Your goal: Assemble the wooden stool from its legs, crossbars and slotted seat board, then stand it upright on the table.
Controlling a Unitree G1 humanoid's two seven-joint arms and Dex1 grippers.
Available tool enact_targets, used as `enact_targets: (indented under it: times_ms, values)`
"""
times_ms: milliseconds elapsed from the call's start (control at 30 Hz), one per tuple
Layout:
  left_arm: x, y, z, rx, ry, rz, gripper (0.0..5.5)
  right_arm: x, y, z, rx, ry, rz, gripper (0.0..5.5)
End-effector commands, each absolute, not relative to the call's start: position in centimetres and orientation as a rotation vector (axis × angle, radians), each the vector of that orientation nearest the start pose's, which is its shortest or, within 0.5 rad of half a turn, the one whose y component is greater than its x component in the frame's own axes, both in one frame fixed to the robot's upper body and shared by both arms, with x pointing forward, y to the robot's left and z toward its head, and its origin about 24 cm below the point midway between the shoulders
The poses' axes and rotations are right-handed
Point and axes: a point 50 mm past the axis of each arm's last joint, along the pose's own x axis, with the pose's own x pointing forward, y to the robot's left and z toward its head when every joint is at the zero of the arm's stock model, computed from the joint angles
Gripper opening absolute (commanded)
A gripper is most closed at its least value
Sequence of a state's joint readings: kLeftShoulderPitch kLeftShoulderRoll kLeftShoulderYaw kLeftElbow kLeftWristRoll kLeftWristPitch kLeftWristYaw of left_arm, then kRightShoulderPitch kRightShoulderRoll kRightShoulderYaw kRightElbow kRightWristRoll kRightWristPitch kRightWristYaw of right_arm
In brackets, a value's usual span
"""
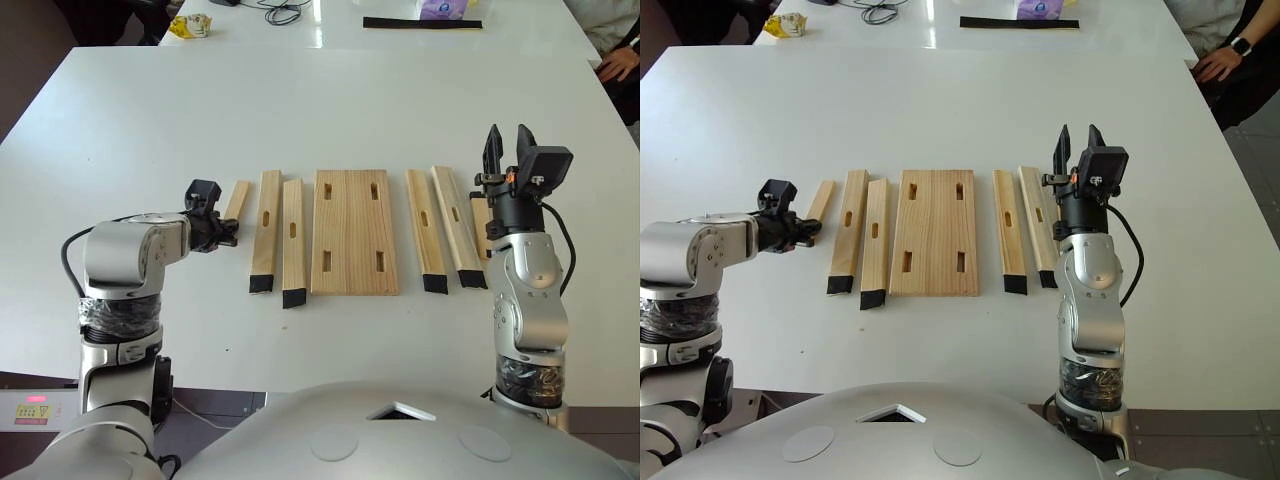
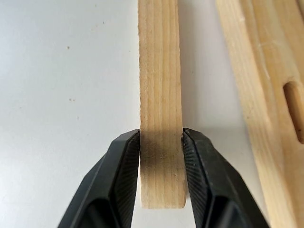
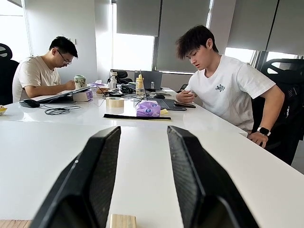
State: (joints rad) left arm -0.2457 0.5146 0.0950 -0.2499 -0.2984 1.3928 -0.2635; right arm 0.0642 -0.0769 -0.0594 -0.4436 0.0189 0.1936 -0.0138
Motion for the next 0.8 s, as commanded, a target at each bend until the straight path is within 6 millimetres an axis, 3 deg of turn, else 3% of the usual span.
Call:
enact_targets:
  times_ms: [33, 167, 267, 367, 500, 633, 800]
  values:
    - [26.2, 24.2, 8.1, 0.177, 0.761, -0.079, 1.32, 23.3, -17.7, 11.6, -0.085, -0.207, -0.076, 1.82]
    - [27.1, 24.7, 9.6, 0.23, 0.635, -0.06, 1.32, 23.4, -18.0, 11.5, -0.085, -0.204, -0.087, 1.82]
    - [28.0, 24.5, 12.1, 0.285, 0.449, -0.091, 1.32, 23.5, -18.4, 11.8, -0.089, -0.214, -0.087, 1.82]
    - [29.0, 22.9, 15.8, 0.245, 0.199, -0.223, 1.32, 23.9, -18.9, 13.0, -0.066, -0.257, -0.002, 1.82]
    - [29.0, 20.0, 19.8, 0.106, -0.053, -0.465, 1.32, 24.3, -19.5, 15.2, 0.116, -0.272, 0.288, 1.82]
    - [28.2, 18.3, 20.9, 0.015, -0.164, -0.683, 1.32, 25.1, -19.1, 17.8, 0.211, -0.249, 0.613, 1.82]
    - [28.1, 17.1, 20.3, -0.043, -0.24, -0.813, 1.32, 25.4, -18.4, 20.1, 0.246, -0.213, 0.906, 2.17]
